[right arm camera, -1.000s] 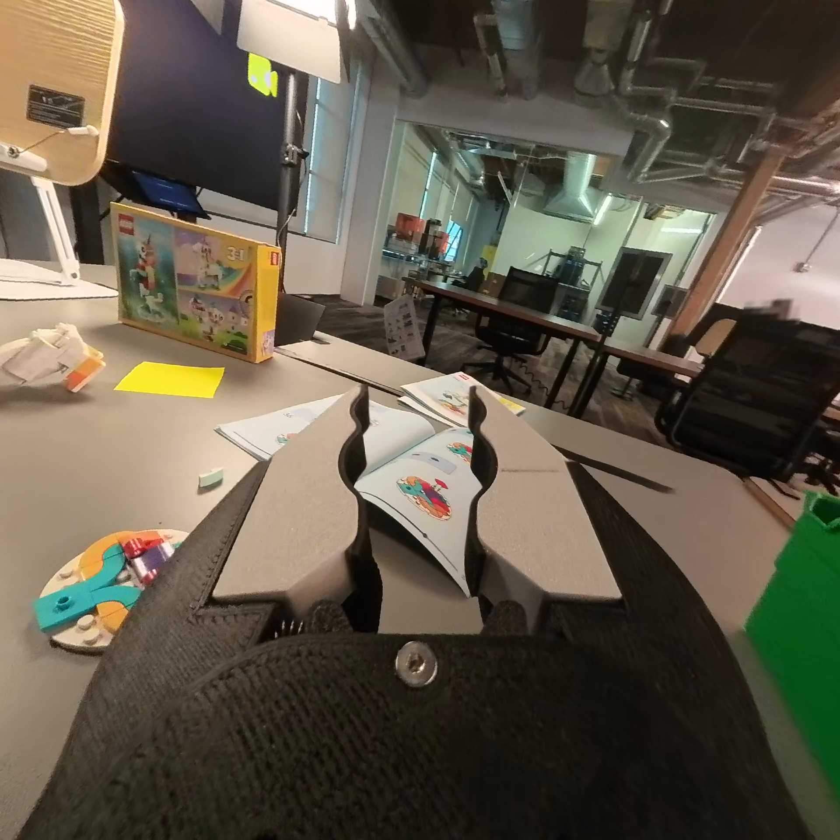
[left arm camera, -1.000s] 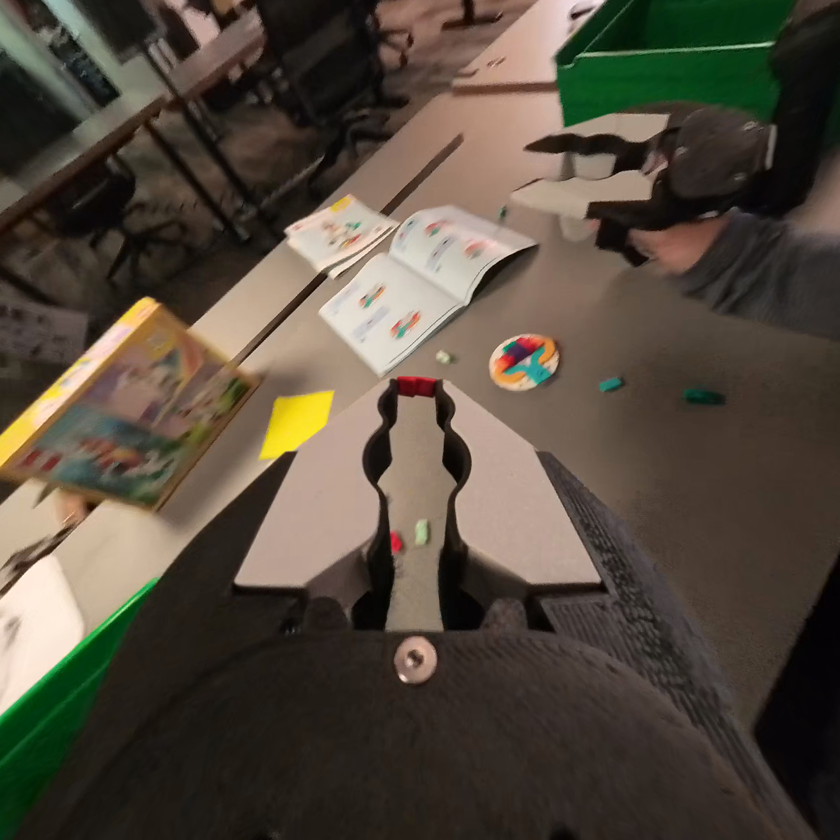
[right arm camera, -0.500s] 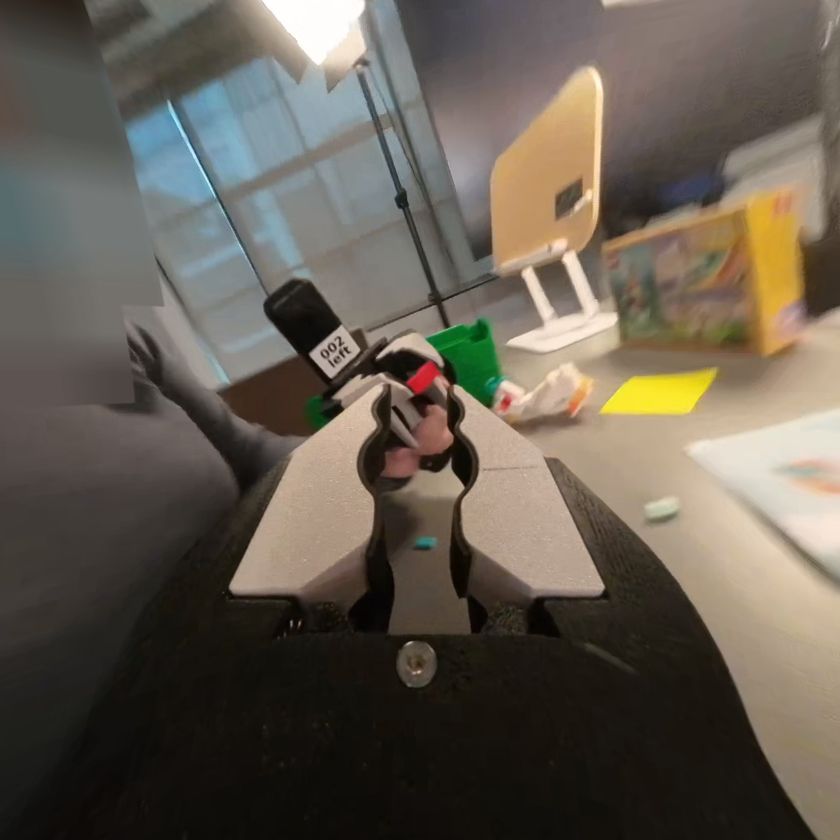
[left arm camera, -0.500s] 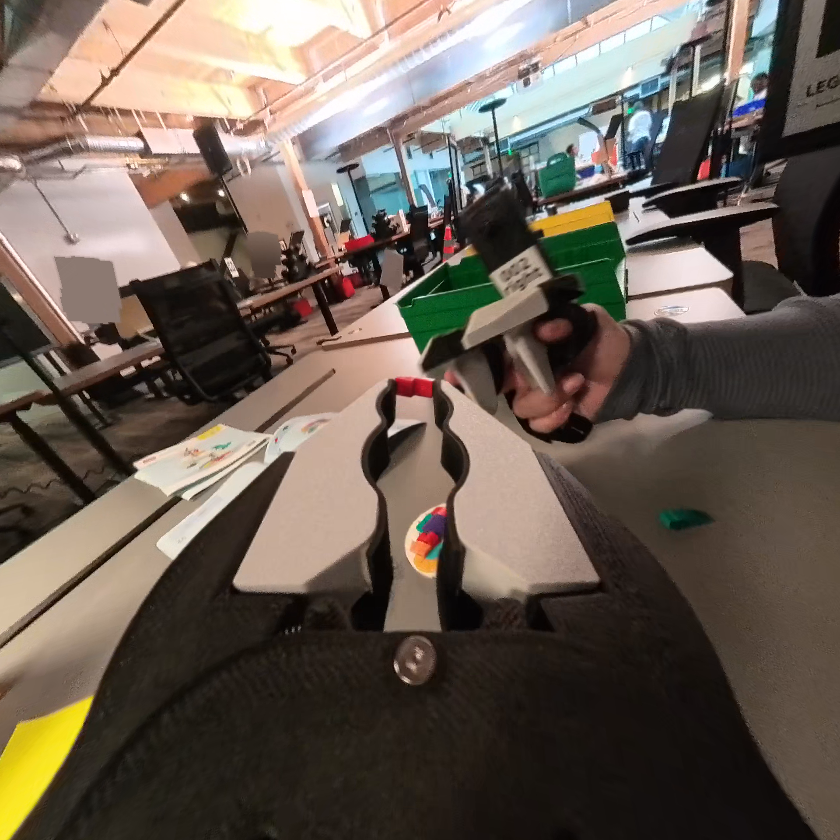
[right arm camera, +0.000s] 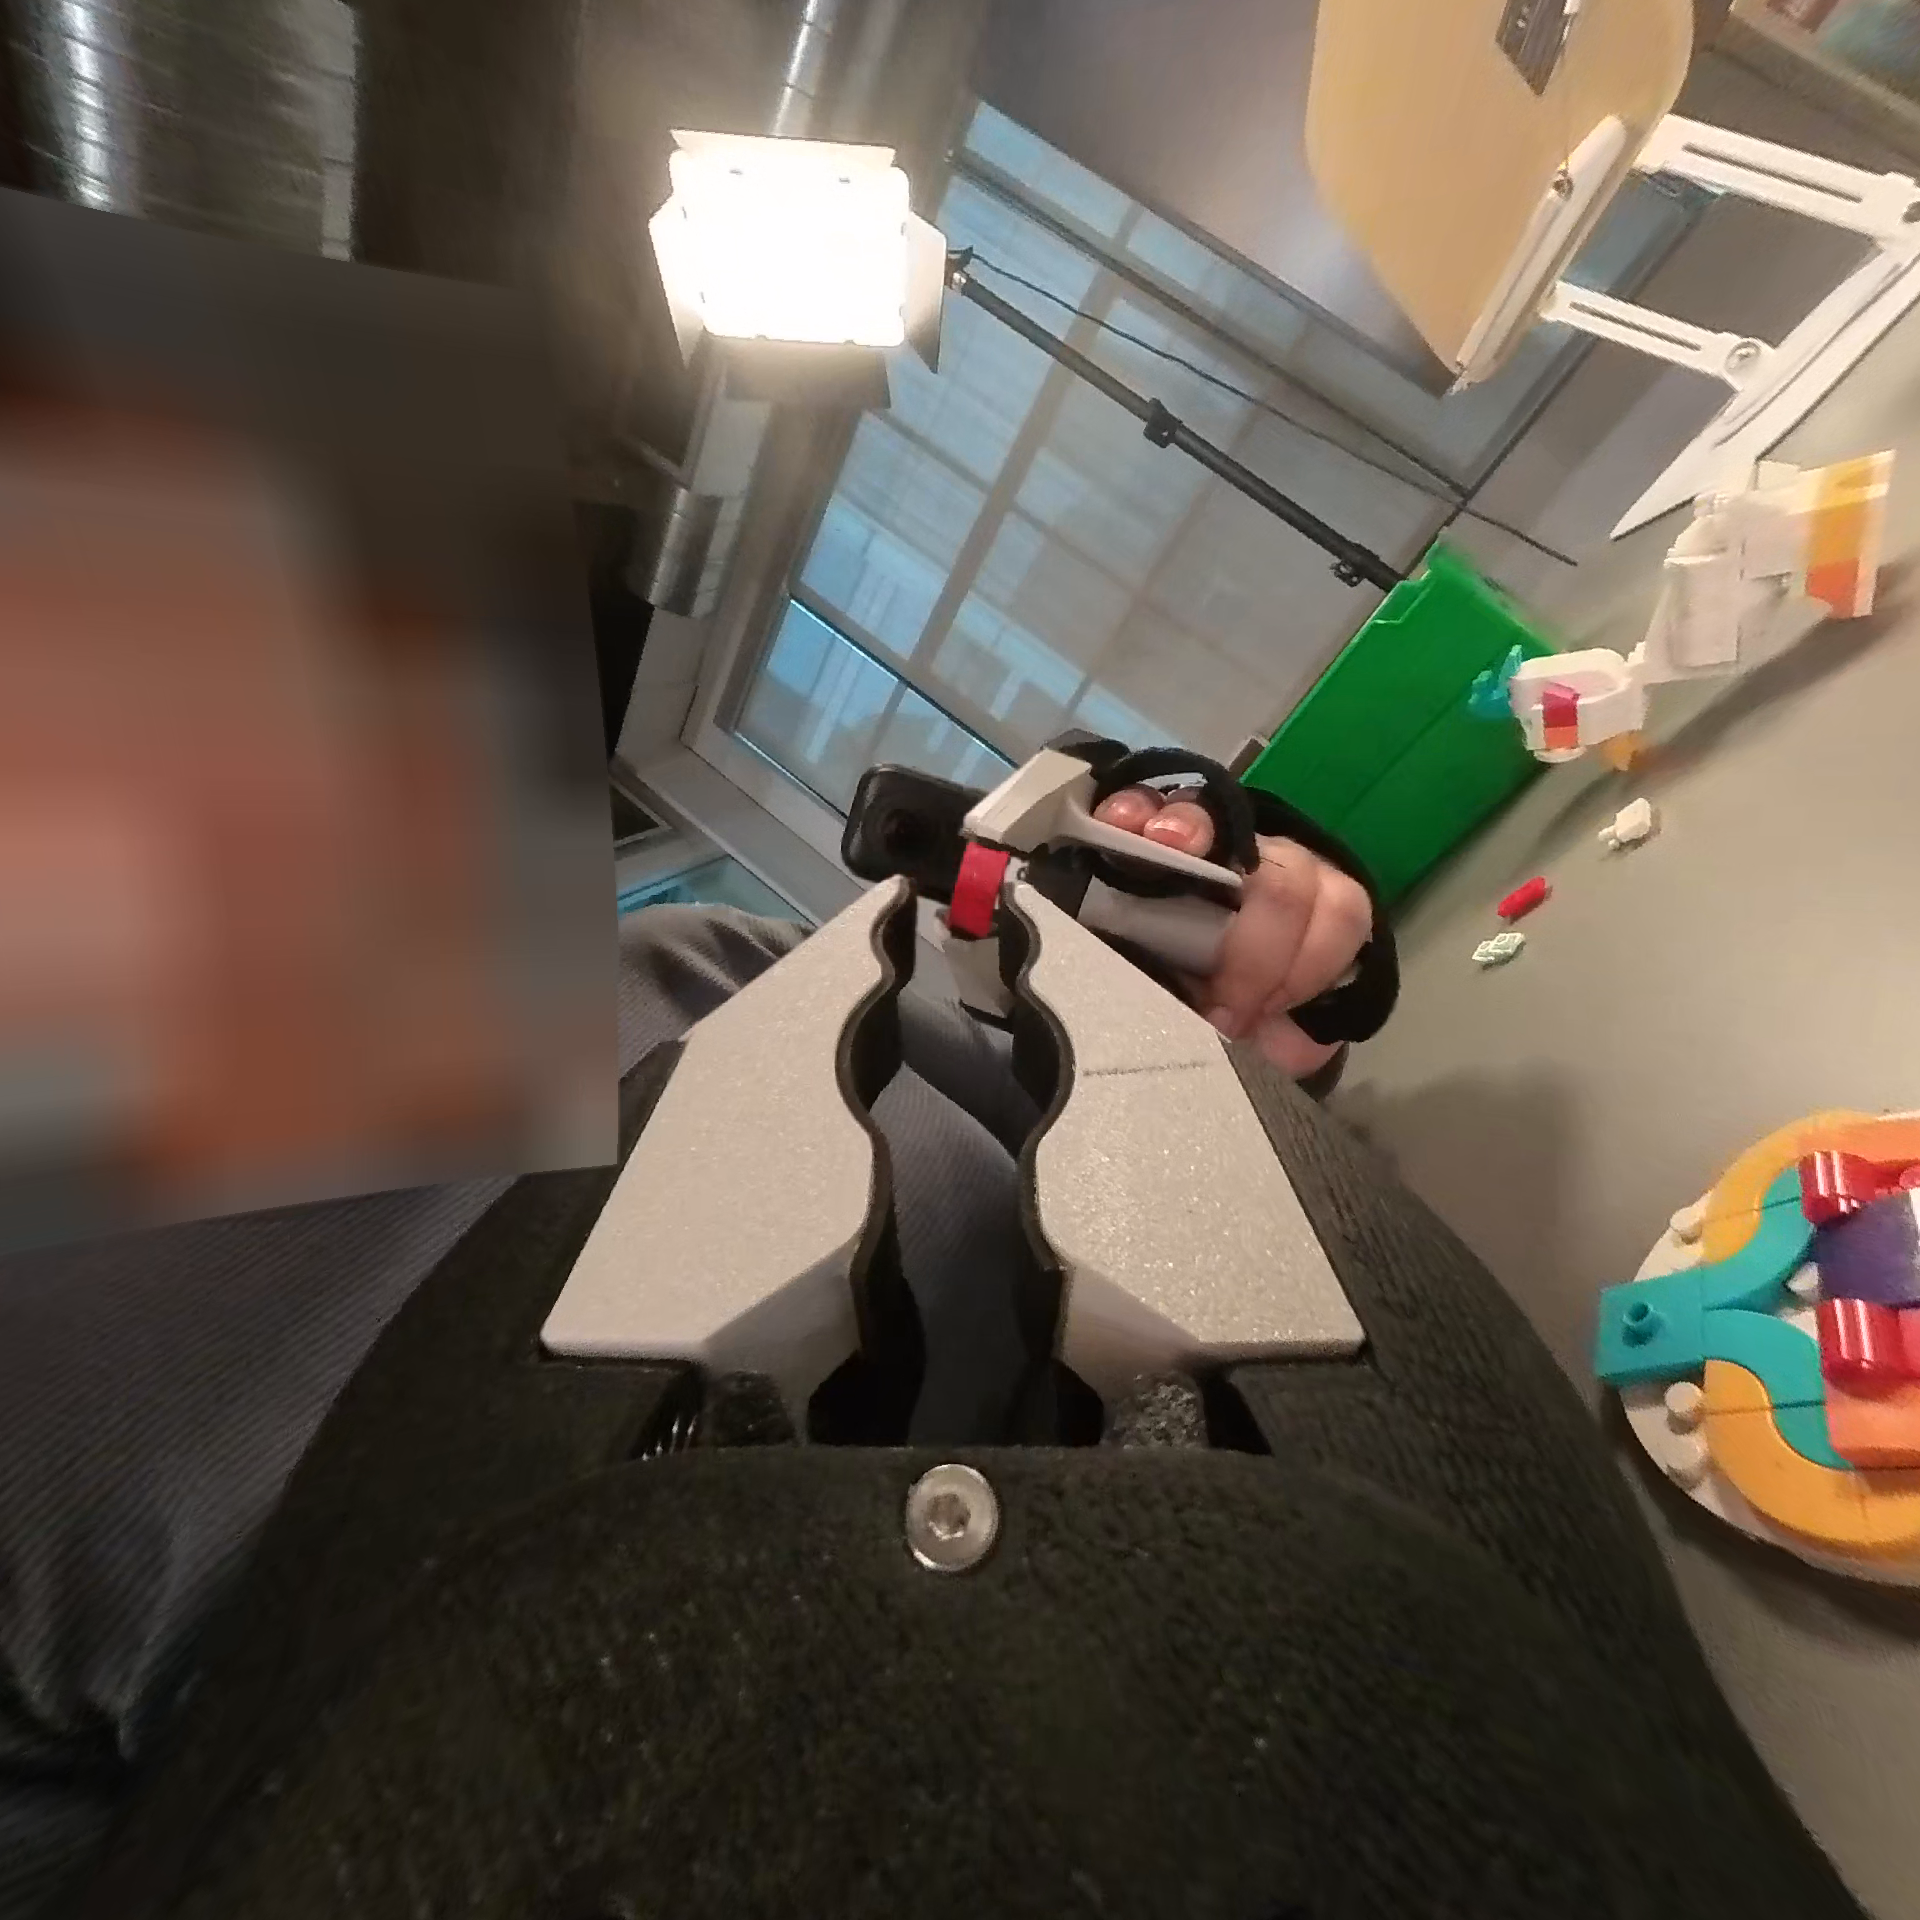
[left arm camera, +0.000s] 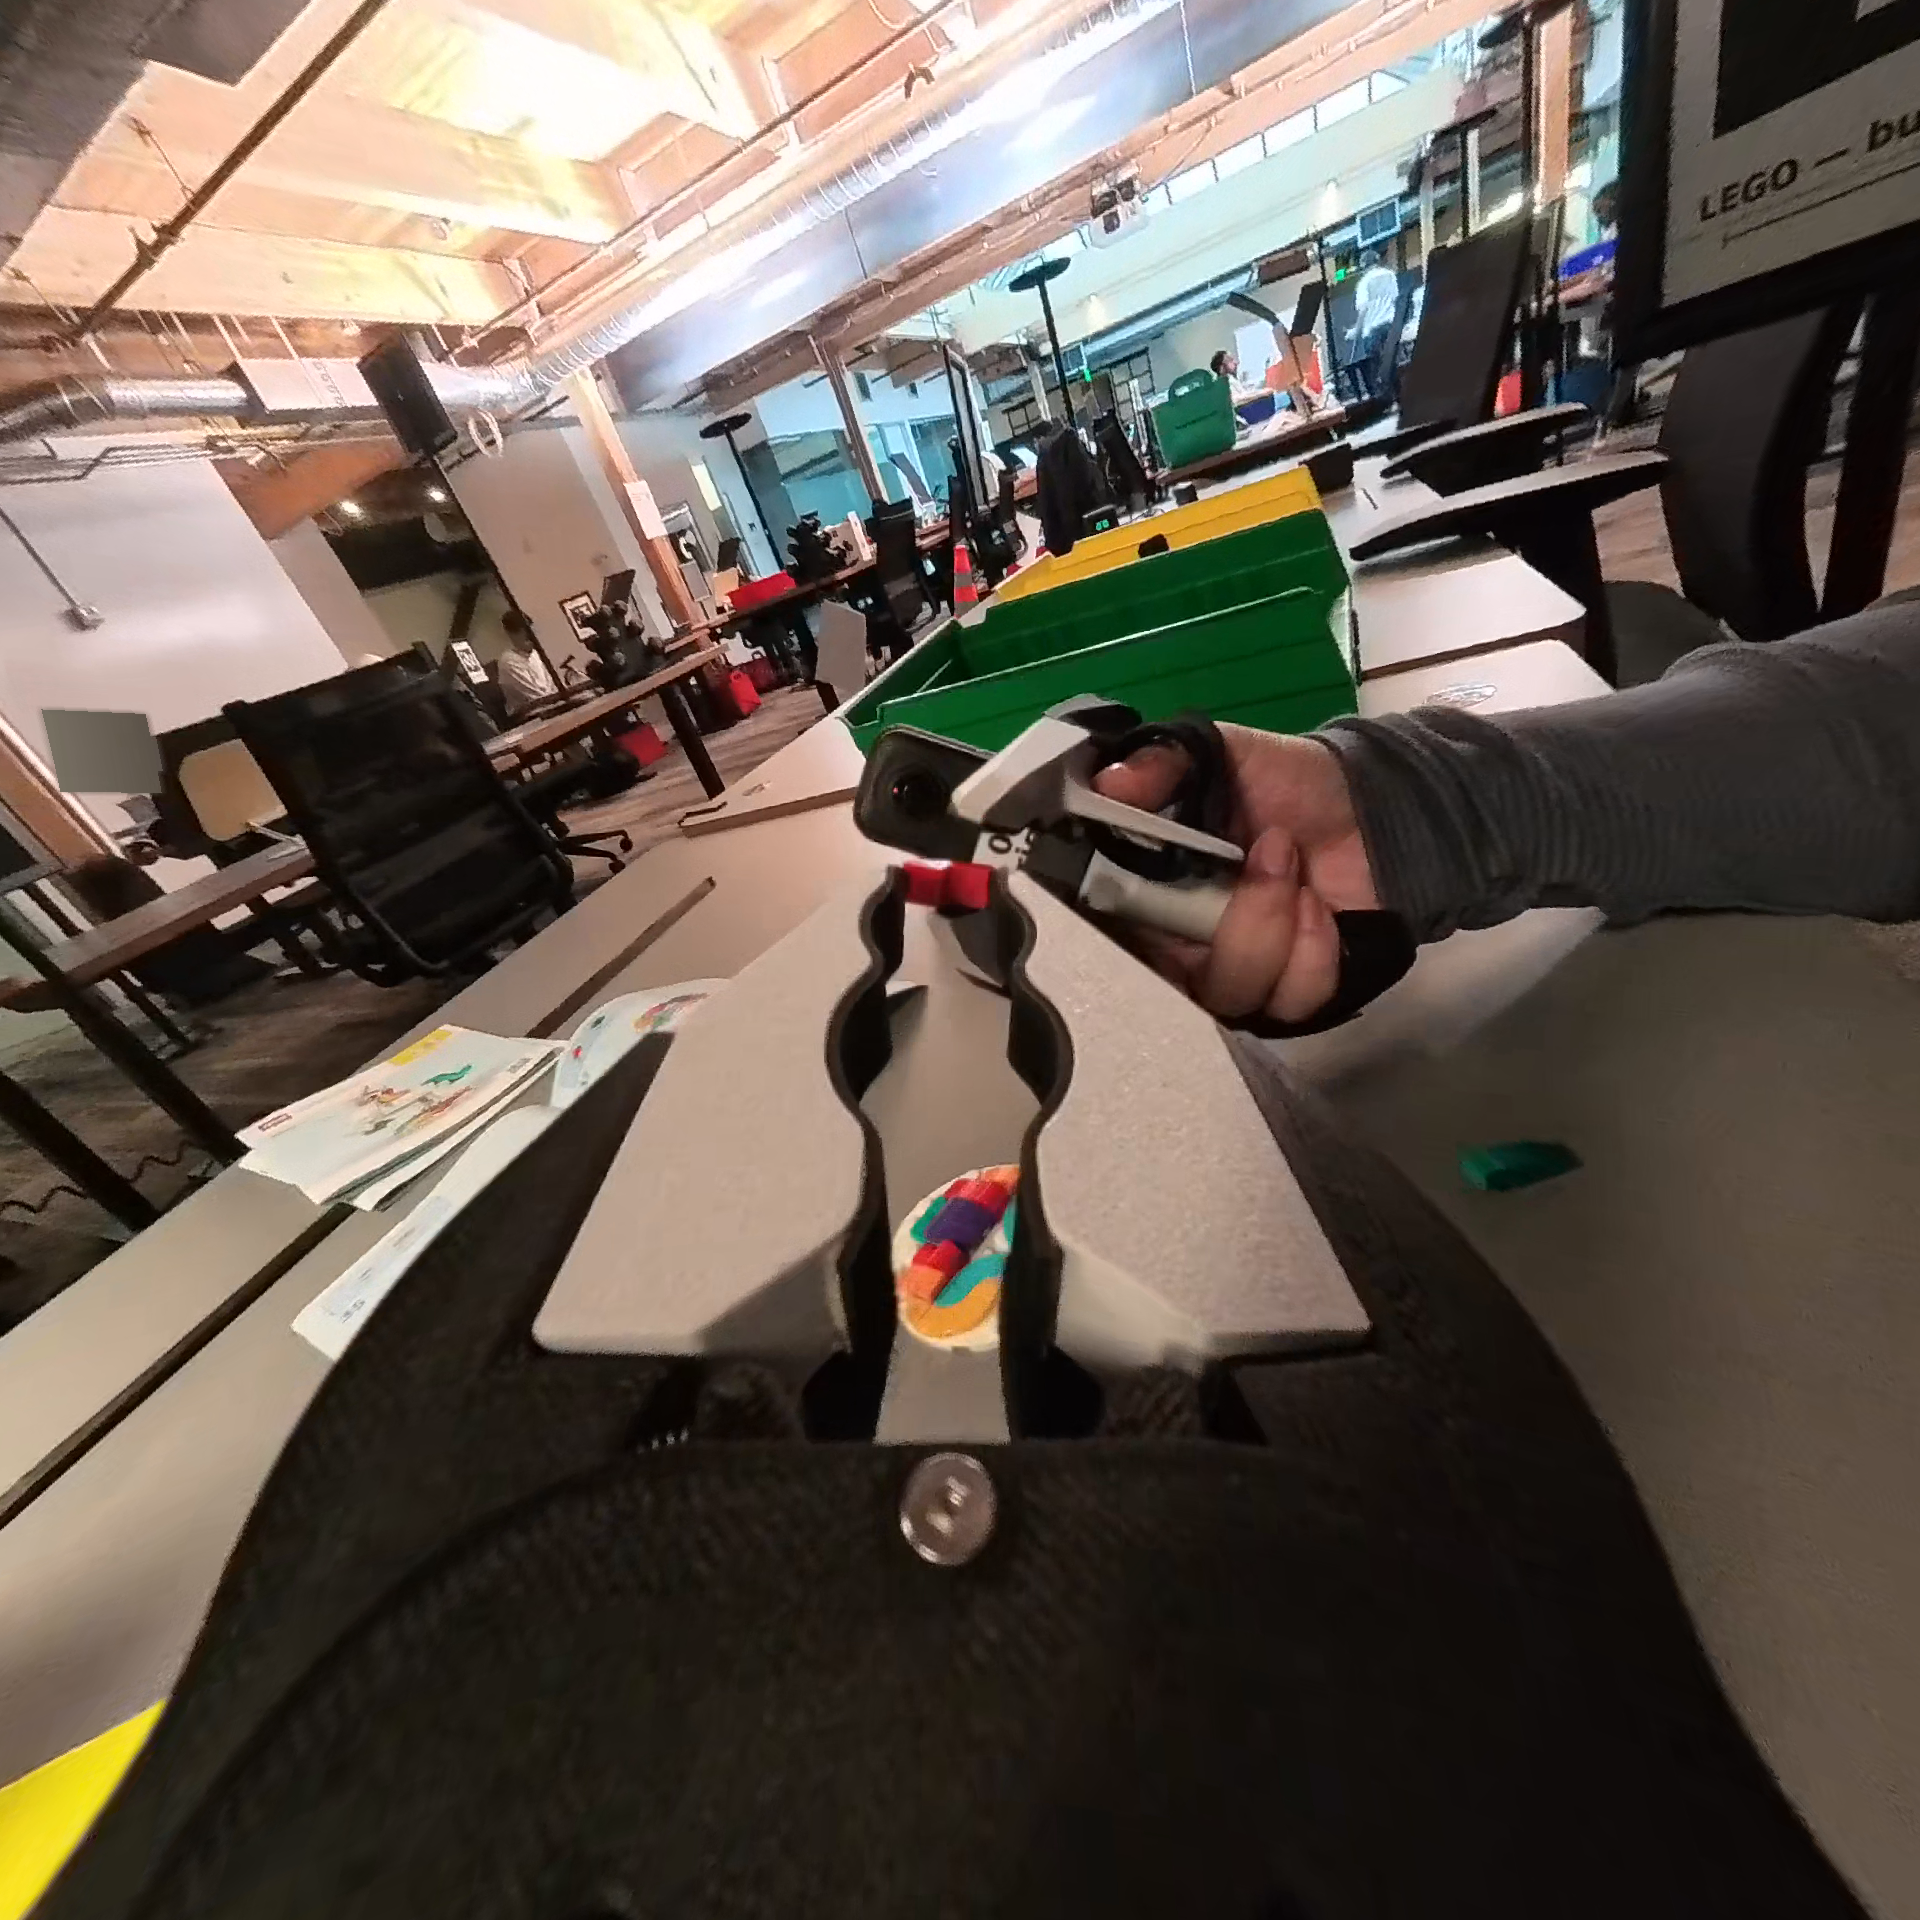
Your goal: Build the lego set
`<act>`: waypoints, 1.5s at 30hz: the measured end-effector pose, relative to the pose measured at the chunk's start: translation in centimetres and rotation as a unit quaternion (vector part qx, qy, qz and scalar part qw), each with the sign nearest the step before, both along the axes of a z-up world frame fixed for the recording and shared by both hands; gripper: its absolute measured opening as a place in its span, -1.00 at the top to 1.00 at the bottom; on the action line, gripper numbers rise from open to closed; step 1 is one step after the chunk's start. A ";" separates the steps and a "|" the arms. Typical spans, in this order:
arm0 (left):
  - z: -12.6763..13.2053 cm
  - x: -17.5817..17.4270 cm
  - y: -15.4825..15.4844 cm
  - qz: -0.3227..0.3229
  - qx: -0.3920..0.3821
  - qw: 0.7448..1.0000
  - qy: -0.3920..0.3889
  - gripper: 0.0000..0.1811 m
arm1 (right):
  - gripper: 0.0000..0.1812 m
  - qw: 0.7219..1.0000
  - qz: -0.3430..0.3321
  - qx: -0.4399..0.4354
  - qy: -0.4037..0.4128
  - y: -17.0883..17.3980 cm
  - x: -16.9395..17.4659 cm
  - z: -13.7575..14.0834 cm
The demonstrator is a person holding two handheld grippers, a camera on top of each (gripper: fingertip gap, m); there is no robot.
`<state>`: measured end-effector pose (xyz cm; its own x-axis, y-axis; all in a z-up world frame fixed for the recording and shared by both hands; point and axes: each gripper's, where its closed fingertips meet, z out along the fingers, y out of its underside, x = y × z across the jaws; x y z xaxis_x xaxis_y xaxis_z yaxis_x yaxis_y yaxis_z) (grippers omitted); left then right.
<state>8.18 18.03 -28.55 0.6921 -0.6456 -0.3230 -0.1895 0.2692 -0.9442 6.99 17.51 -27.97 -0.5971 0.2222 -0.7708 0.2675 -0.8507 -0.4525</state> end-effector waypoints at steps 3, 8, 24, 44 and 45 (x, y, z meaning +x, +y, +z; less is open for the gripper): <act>-0.1 0.0 0.0 -0.001 -0.002 1.000 0.005 0.84 | 0.91 1.000 0.000 -0.001 -0.009 0.0 -0.2 -0.3; -0.8 -0.2 0.3 0.013 -0.003 1.000 0.024 0.84 | 0.93 0.999 -0.022 0.013 -0.032 0.3 -0.7 -1.0; -8.5 -1.9 3.5 0.096 -0.273 0.956 0.045 0.29 | 0.94 0.898 -0.294 0.276 -0.175 8.1 1.5 -3.7; -10.9 2.8 -1.2 -0.043 -0.465 0.884 0.006 0.14 | 0.94 0.874 -0.282 0.344 -0.195 7.6 1.7 -4.4; -10.5 3.2 -1.6 -0.056 -0.466 0.883 0.007 0.17 | 0.94 0.868 -0.286 0.354 -0.201 7.6 1.9 -4.4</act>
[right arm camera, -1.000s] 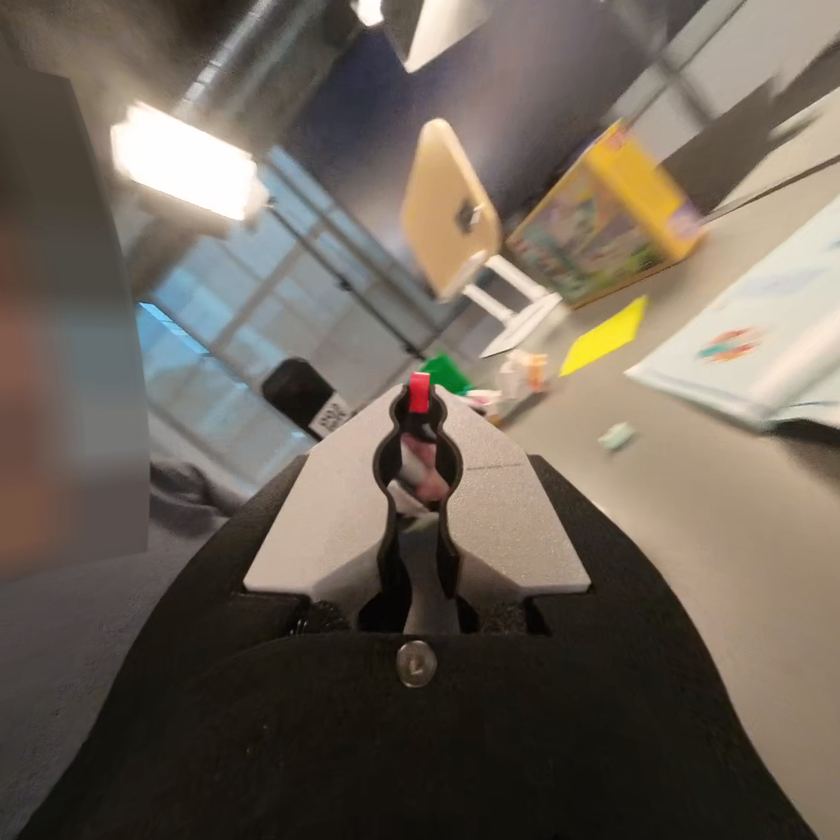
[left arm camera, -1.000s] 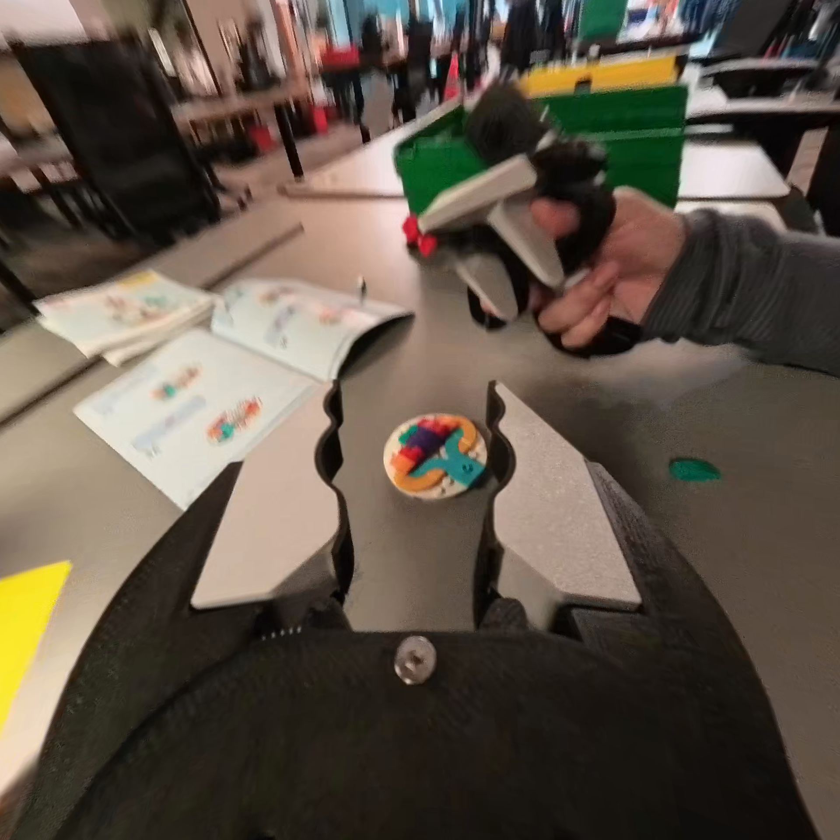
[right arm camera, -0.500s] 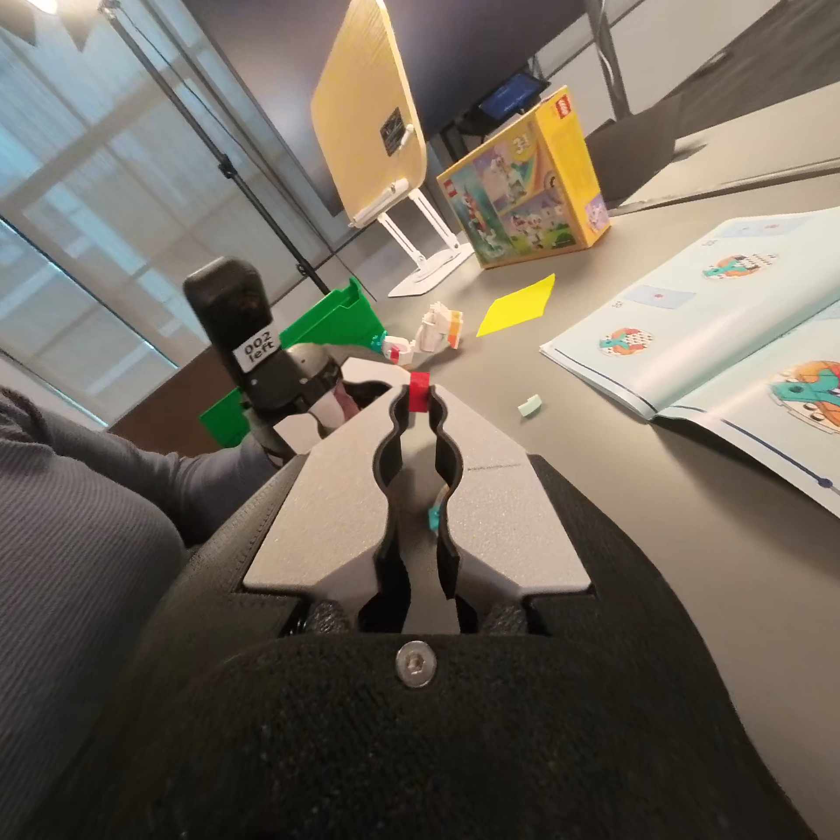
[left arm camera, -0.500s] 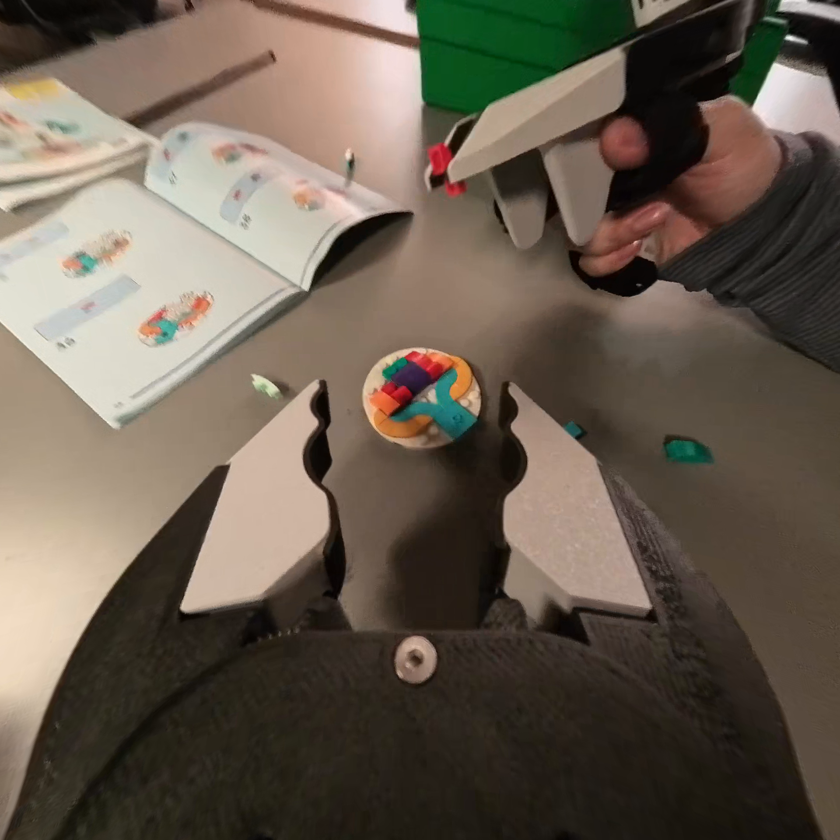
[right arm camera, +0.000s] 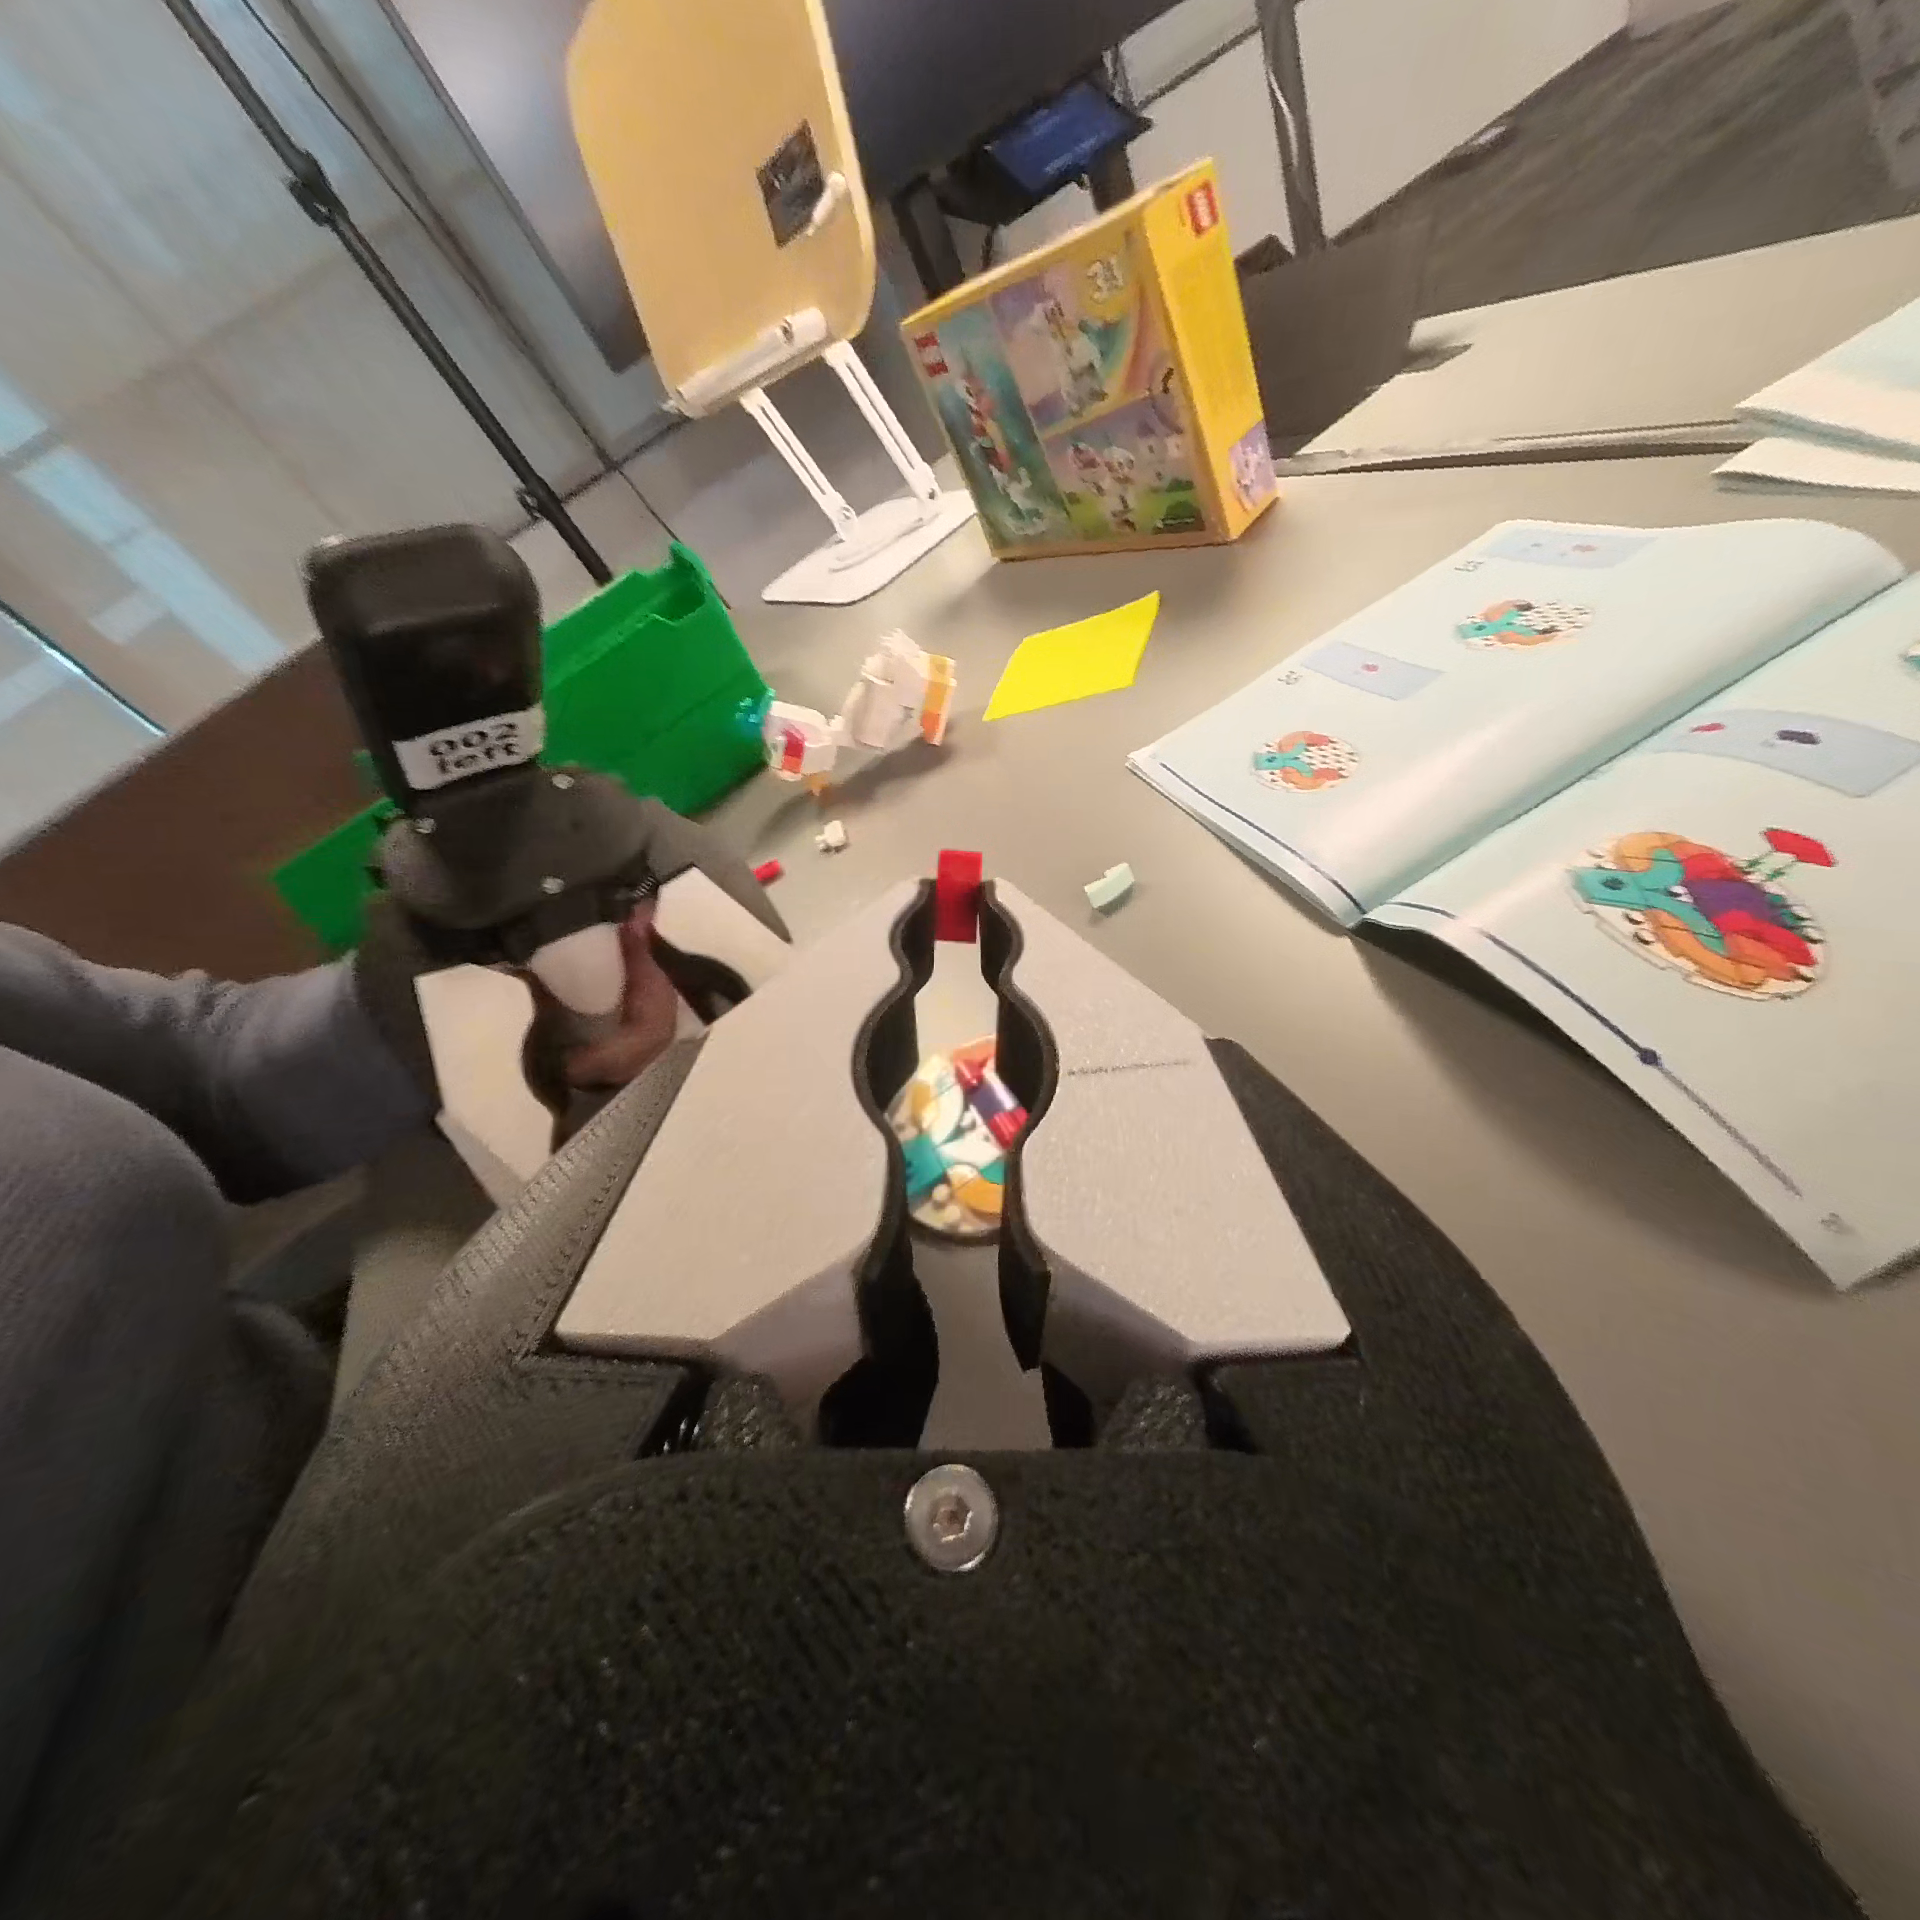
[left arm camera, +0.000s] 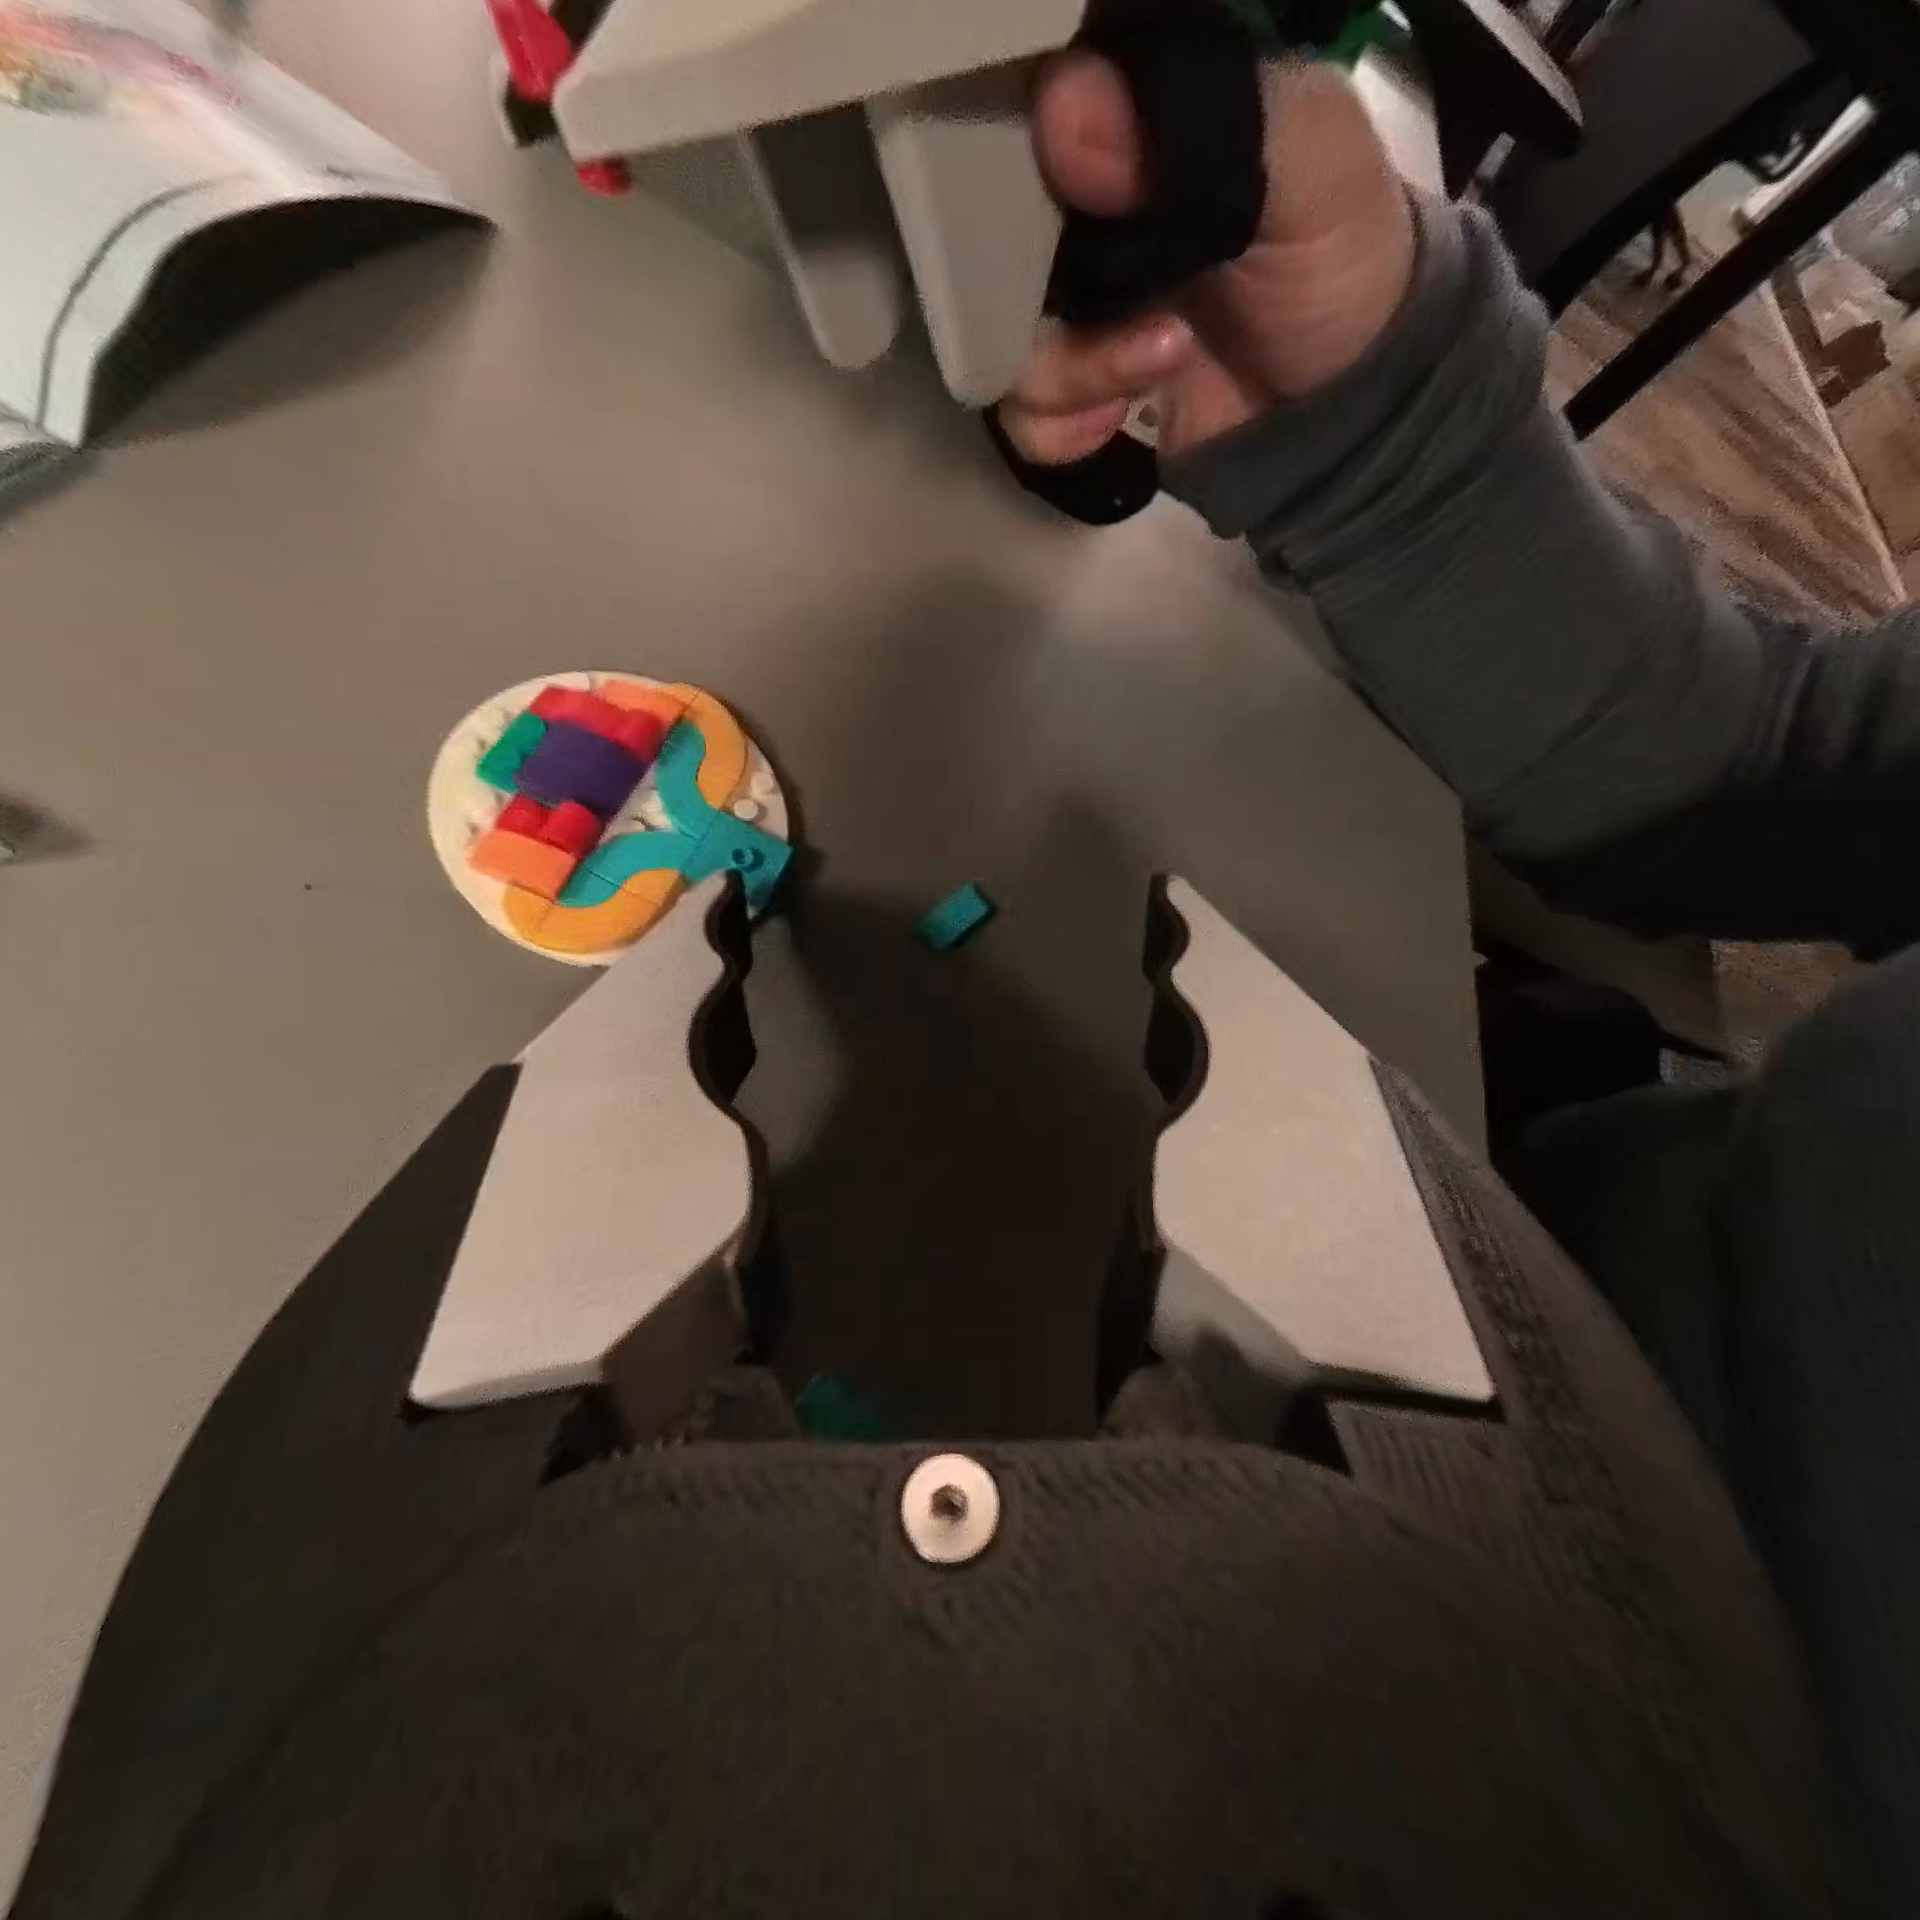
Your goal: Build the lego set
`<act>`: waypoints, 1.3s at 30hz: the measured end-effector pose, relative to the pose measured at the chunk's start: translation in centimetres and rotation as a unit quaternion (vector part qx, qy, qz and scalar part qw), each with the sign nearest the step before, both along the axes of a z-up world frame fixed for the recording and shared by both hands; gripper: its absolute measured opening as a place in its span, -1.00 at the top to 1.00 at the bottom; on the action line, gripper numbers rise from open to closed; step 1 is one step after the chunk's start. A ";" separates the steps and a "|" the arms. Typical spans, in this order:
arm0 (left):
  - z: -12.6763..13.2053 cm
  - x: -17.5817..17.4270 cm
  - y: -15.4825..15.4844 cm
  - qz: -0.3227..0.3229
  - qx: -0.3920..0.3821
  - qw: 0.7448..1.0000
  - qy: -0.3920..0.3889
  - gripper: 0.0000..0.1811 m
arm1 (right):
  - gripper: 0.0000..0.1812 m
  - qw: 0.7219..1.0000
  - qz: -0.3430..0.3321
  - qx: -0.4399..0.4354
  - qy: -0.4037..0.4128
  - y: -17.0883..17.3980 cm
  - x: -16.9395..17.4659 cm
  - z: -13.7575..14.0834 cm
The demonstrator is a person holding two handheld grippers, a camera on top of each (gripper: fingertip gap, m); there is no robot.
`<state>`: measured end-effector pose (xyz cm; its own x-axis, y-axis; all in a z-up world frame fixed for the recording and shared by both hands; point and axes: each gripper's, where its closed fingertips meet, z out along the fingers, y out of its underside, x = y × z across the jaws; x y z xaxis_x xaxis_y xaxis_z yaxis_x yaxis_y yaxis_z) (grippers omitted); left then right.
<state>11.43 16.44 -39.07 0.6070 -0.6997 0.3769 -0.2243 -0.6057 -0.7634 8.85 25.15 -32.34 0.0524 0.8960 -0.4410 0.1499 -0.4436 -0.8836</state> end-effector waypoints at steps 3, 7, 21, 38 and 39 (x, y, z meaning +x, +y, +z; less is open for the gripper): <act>1.4 -1.6 2.0 0.063 0.058 0.996 0.010 0.14 | 0.94 0.999 -0.019 0.013 -0.036 0.1 0.6 -0.5; -0.2 -2.9 3.1 0.091 0.031 0.994 0.042 0.03 | 0.93 0.987 -0.048 -0.013 -0.150 -0.6 2.0 -3.1; -0.7 -0.7 0.8 0.040 -0.024 0.999 0.016 -0.07 | 0.93 0.945 -0.042 -0.016 -0.325 -2.4 2.7 -9.0; 2.3 -4.9 2.8 0.077 0.103 0.992 0.010 0.59 | 0.93 0.845 0.152 0.265 -0.439 -4.3 0.2 -7.6; 2.1 -5.2 2.9 0.077 0.102 0.992 0.014 0.59 | 0.93 0.842 0.151 0.257 -0.450 -4.1 0.3 -7.9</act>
<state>6.26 19.29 -37.00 0.7211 -0.6576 0.2183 -0.1642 -0.4682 -0.8683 9.13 21.02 -40.23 -0.1069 0.9886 0.1062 0.8984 0.1418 -0.4157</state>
